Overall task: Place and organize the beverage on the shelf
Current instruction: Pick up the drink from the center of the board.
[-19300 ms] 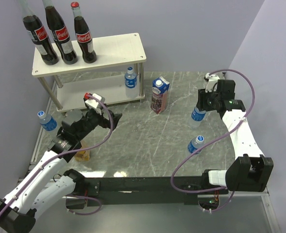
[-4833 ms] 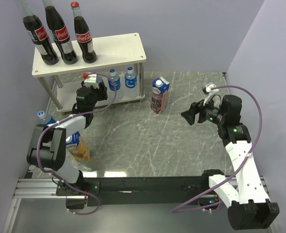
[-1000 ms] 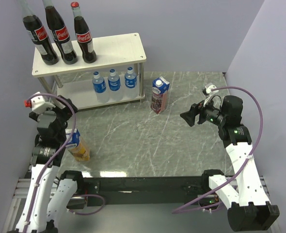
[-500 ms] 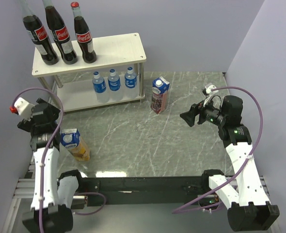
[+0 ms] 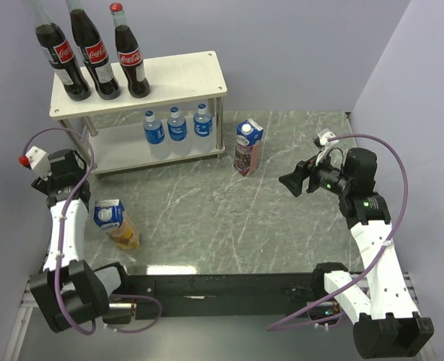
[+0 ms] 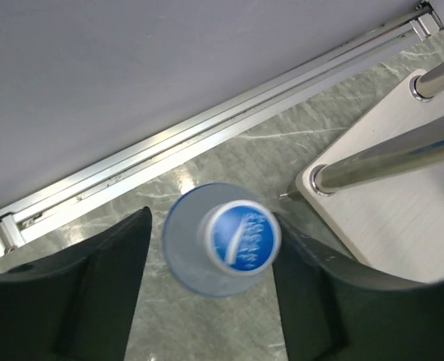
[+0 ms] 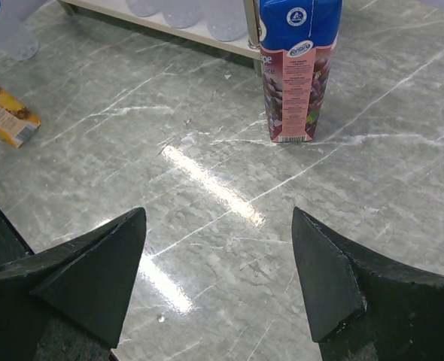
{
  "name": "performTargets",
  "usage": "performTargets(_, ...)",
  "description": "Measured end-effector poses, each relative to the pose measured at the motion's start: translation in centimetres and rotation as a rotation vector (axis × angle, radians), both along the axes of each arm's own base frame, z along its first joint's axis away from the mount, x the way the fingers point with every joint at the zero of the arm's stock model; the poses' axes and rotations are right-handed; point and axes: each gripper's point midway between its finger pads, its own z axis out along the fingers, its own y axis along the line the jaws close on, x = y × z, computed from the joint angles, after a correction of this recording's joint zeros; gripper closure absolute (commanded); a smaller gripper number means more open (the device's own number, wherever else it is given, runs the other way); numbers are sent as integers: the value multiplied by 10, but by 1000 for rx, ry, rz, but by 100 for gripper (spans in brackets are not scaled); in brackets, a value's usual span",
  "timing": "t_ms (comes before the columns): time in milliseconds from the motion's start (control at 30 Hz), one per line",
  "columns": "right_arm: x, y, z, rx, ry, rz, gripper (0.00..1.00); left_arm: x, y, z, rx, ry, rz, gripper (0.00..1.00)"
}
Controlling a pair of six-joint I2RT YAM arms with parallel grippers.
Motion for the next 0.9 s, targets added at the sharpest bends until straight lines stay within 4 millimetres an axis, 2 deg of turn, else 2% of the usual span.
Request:
performTargets(100,0,0,0,0,0,0,16,9,3,-2,1,15,-9,46)
performTargets(133,0,0,0,0,0,0,16,10,4,-2,6,18,-12,64)
performTargets(233,0,0,0,0,-1,0,16,11,9,5,51,34,-22,86)
performTargets(333,0,0,0,0,-2,0,16,11,10,7,66,47,-42,97)
performTargets(533,0,0,0,0,-1,0,16,7,-11,18,69,55,-189,100)
performTargets(733,0,0,0,0,-1,-1,16,6,-42,56,117,-48,-370,100)
performTargets(900,0,0,0,0,-1,-1,16,14,-72,64,106,-95,-539,100)
